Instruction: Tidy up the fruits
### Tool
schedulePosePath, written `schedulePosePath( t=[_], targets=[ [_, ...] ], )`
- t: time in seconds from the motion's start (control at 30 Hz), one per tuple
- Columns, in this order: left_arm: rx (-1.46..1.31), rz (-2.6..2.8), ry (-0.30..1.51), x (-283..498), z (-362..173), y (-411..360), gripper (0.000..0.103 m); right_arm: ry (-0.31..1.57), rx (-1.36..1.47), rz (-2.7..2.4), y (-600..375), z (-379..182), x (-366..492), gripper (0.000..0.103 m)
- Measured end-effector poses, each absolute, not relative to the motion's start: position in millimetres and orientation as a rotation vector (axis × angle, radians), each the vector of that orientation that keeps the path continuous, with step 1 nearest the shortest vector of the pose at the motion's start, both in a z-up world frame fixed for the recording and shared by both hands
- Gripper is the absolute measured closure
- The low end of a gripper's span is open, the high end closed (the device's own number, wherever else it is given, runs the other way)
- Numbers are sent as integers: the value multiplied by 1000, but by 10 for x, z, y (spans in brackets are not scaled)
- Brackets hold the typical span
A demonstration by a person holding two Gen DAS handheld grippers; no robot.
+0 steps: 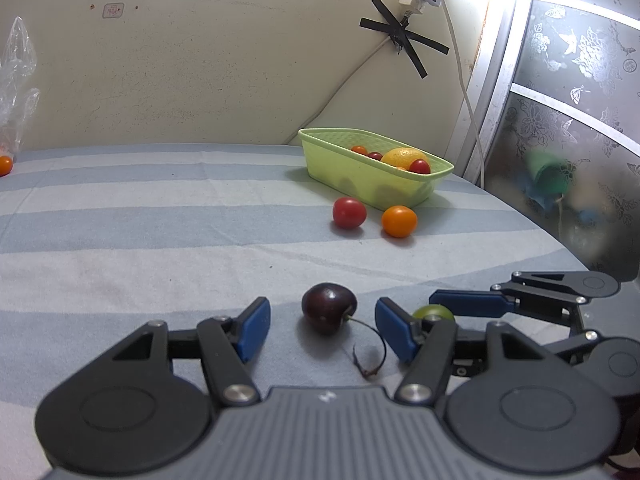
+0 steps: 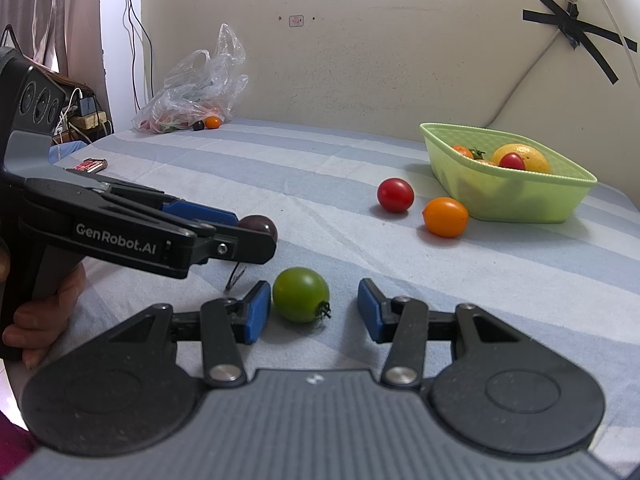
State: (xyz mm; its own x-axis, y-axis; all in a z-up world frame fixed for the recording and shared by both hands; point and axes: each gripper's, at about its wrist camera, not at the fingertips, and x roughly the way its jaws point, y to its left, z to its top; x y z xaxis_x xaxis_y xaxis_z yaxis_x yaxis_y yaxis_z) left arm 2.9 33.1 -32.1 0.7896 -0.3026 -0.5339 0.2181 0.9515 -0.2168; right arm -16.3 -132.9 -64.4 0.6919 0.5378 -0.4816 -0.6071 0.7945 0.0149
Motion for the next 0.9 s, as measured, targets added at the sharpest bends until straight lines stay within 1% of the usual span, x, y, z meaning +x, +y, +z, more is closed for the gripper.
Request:
schedulePosePath(
  t=[0.73,0.9],
  targets=[
    [-141,-301,584,26,-303,336,44,486,-160,637,-1324,-645,-172,52],
    [-121,-311,596,55,-300,316,49,480,-166,634,-1324,-644,-177,52]
  ],
)
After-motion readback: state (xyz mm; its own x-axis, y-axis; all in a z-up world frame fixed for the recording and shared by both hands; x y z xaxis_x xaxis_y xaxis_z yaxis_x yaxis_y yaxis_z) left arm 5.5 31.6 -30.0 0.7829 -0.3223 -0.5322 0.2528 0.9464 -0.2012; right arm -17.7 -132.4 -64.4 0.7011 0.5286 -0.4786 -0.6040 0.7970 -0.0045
